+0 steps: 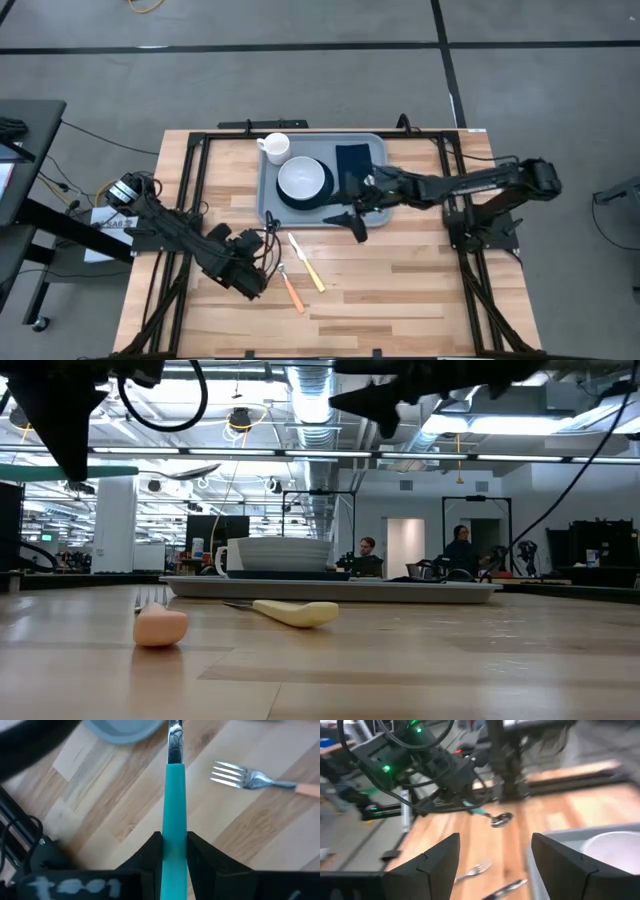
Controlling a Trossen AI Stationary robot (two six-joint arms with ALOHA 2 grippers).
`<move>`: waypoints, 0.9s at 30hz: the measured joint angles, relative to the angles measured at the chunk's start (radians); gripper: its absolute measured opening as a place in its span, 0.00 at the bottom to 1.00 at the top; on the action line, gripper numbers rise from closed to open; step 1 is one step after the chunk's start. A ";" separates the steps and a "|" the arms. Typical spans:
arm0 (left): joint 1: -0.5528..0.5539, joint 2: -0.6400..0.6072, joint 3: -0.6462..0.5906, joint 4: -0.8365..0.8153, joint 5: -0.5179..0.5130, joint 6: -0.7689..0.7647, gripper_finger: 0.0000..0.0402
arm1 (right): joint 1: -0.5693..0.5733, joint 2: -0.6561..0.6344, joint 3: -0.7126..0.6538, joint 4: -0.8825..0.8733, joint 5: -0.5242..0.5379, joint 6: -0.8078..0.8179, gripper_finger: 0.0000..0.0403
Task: Set up tray
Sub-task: Put the blue spoon on the black napkin
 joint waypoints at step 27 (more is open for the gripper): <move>0.001 -0.001 0.001 -0.007 -0.100 0.184 0.13 | -0.045 0.525 0.480 -0.196 -0.220 0.212 0.59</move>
